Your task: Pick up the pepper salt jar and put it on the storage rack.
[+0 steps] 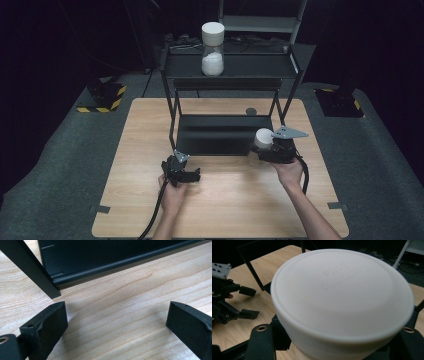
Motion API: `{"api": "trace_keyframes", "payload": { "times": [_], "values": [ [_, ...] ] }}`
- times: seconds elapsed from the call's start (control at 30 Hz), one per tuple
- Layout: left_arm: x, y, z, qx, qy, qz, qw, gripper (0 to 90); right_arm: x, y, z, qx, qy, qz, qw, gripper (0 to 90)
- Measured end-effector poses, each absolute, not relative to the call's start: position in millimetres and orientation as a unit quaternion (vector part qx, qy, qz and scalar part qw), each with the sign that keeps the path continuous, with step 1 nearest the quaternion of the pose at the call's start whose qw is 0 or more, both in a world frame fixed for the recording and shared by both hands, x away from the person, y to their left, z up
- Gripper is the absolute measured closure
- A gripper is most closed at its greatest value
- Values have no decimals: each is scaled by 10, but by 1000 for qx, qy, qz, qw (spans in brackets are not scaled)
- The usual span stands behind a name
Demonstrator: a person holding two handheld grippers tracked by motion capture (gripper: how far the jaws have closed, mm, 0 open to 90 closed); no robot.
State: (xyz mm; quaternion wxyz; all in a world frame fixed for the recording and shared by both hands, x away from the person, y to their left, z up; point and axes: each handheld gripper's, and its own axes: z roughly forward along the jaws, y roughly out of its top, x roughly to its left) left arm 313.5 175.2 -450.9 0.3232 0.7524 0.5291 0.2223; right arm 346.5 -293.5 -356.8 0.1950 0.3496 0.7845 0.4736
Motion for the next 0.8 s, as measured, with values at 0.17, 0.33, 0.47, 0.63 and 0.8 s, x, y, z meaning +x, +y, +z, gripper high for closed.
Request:
{"api": "trace_keyframes", "payload": {
  "times": [0.17, 0.33, 0.47, 0.63, 0.8],
  "values": [
    [3135, 1752, -4510, 752, 529, 222, 323, 35, 3482, -2984, -3476, 351, 783, 476, 194, 347],
    [3135, 1752, -4509, 753, 529, 222, 323, 35, 3499, -3028, -3354, 352, 780, 478, 195, 347],
    [3135, 1752, -4509, 753, 529, 222, 323, 35, 3514, -3071, -3238, 353, 778, 481, 194, 347],
    [3135, 1752, -4509, 753, 529, 222, 323, 35, 3533, -3093, -3059, 350, 781, 478, 197, 347],
    [3135, 1752, -4509, 752, 529, 222, 323, 35, 3560, -3096, -2842, 342, 788, 472, 200, 347]
  ]
}}
